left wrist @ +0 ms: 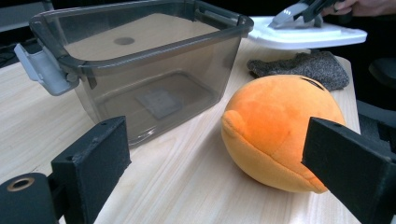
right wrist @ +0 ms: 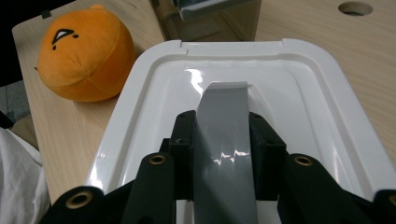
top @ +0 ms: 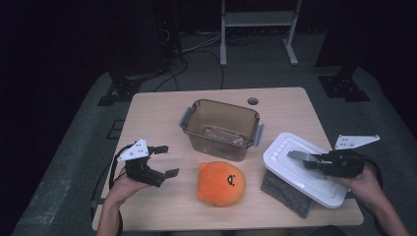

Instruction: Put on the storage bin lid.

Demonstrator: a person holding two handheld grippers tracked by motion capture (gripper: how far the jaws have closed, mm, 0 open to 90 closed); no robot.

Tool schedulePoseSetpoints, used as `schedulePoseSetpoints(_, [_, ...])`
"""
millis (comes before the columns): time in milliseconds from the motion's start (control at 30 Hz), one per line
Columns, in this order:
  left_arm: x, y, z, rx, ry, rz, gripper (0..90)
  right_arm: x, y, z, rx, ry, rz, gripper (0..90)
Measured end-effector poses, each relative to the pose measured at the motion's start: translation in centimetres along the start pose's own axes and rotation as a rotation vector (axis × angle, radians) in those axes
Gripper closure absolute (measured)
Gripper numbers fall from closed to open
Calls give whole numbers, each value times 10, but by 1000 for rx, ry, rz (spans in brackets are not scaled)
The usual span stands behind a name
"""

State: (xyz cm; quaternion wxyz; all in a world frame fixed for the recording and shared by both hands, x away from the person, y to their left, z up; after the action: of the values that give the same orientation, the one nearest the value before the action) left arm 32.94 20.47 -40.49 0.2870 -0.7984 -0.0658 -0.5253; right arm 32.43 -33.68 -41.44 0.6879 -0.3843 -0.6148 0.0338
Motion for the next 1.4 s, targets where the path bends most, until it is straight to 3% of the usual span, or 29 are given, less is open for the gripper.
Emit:
schedulePoseSetpoints(400, [0,3,1,-1,3,7,70,-33,26,11,28,36,37,657])
schedulePoseSetpoints(567, [1,1,0,0,6,3,70,-36,31,13,34,46,29,646])
schedulePoseSetpoints(667, [1,1,0,1,6,3,70,-34,31,12,29,48,31,564])
schedulePoseSetpoints(800, [1,0,1,3,2,1,70,-30,29,11,26,43,12,549])
schedulePoseSetpoints(967, [0,-2,2,8,-3,-3,70,-17,26,7,7,34,-7,468])
schedulePoseSetpoints(1100, [-1,-3,2,17,-3,2,70,3,24,10,9,-3,-32,436])
schedulePoseSetpoints(1400, [-4,-5,2,24,-4,9,70,52,30,30,87,-92,-101,404])
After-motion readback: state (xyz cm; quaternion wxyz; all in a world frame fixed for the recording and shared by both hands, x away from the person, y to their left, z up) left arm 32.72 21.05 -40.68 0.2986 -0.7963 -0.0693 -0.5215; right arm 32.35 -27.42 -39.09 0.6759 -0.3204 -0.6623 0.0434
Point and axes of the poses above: each handheld gripper's, and its own axes: y roughly forward along the jaws, x roughly out of its top, z roughly to its left, the point moved 3 cm from there along y, roughly forward along the jaws, and after that the axes turned 15 degrees about -y, right-handed, at the moved point
